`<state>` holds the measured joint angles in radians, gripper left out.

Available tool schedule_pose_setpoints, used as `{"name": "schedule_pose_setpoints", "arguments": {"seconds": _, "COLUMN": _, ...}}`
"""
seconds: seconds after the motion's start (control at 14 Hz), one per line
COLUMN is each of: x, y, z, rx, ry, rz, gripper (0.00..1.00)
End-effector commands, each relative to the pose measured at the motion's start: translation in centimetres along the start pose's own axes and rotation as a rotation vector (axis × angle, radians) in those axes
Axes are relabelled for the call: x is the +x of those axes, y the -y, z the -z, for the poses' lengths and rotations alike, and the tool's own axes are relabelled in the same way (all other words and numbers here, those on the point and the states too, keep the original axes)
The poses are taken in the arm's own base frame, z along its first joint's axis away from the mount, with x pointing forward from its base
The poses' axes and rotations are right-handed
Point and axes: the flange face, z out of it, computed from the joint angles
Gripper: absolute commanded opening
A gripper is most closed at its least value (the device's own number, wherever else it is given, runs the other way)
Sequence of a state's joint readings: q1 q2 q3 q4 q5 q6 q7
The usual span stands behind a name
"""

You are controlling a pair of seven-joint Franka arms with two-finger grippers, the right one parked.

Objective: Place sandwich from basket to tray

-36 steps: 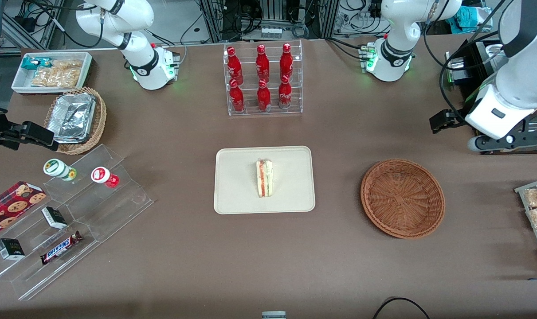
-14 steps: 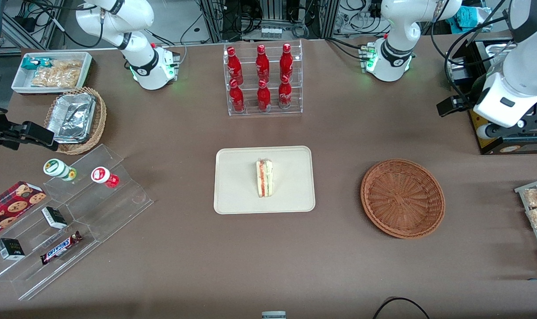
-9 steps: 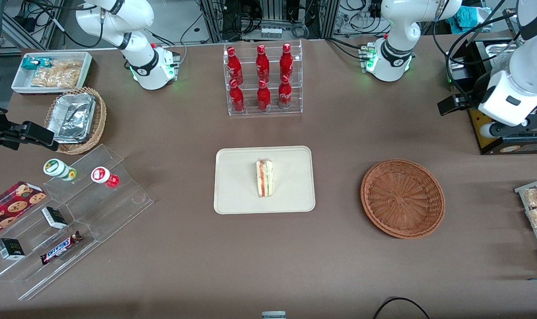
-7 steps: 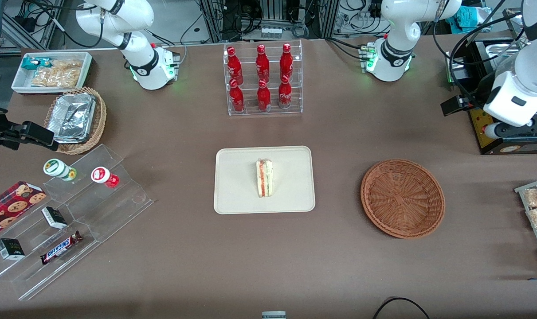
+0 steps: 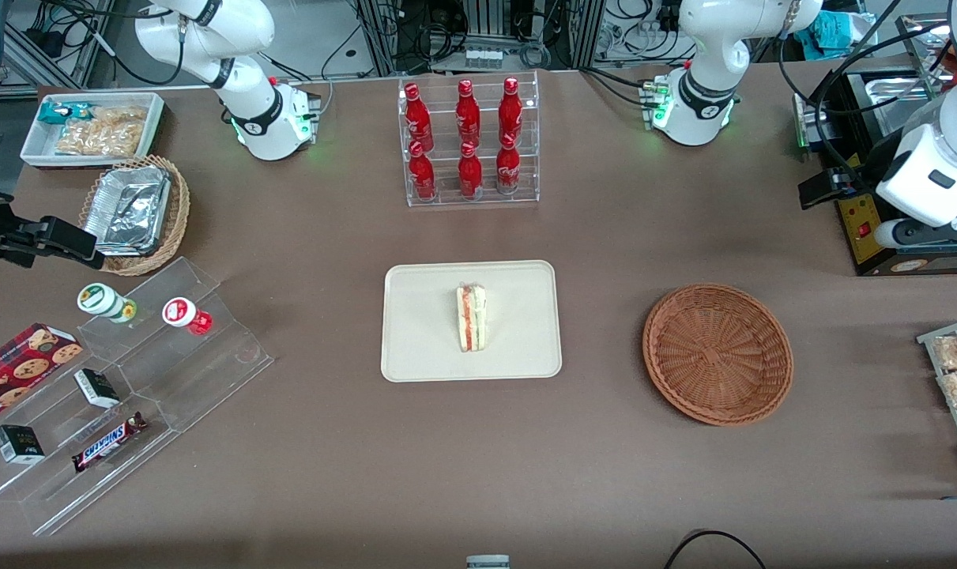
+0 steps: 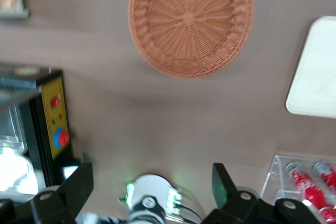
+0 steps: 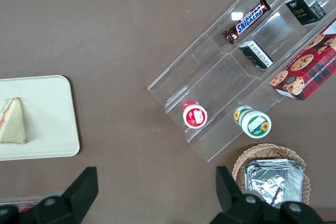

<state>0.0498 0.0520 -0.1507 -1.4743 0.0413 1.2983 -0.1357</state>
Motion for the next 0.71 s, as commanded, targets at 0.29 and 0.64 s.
{"name": "schedule_pose_setpoints", "arguments": {"seconds": 0.29, "x": 0.6, "y": 1.4, "z": 1.6, "rx": -0.095, "ry": -0.083, "rz": -0.131, "gripper": 1.00}}
{"name": "schedule_pose_setpoints", "arguments": {"seconds": 0.64, "x": 1.4, "y": 1.2, "z": 2.4, "rx": -0.093, "ry": -0.156, "rz": -0.113, "gripper": 1.00}}
